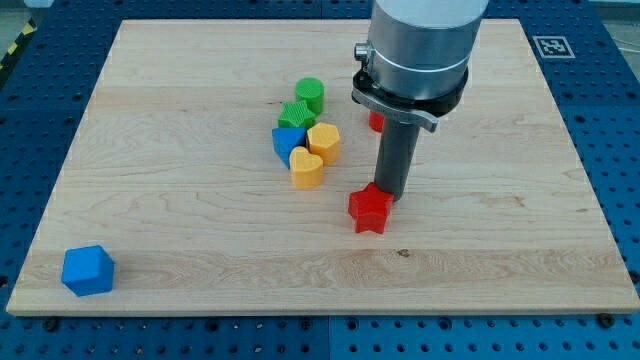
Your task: Push the red star to the bottom center
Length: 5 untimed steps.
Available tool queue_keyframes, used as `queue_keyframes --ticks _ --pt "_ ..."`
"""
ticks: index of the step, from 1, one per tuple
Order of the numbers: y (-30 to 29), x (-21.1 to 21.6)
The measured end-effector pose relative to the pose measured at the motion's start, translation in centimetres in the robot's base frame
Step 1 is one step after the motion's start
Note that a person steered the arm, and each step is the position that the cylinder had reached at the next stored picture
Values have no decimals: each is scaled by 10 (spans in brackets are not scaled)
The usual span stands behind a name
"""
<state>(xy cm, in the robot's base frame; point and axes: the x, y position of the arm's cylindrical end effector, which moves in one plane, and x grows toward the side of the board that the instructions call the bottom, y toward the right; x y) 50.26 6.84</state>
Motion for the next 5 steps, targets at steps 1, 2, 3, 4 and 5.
queue_keyframes --ticks 1,2,3,4,5 --pt "0 9" --pt "-12 9" --pt "-26 9" --pt "-11 14" --pt "2 14"
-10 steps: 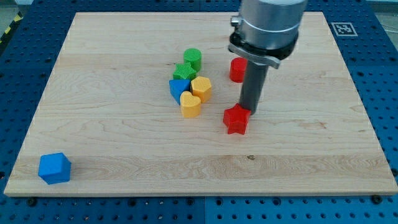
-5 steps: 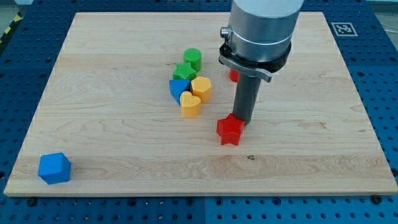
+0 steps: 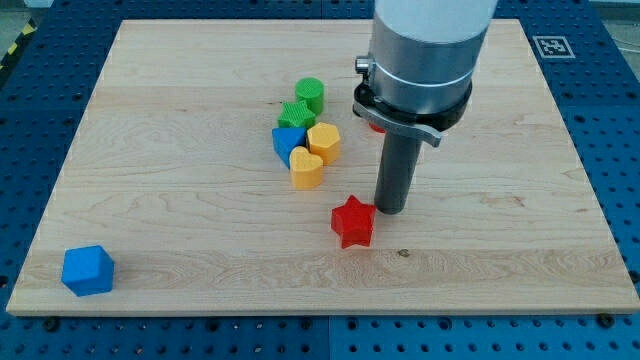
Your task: Push the red star to the bottom center
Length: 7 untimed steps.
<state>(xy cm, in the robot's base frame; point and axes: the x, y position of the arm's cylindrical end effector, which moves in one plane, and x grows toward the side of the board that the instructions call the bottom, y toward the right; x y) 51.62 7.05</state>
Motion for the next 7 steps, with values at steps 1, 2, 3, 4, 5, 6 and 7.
queue_keyframes --ticks 1,2,3,4,5,6,7 --pt "-17 1" --pt "-26 1" --pt "-24 16" --pt "-14 39" --pt "-23 41" --pt "-50 41" --pt "-48 52"
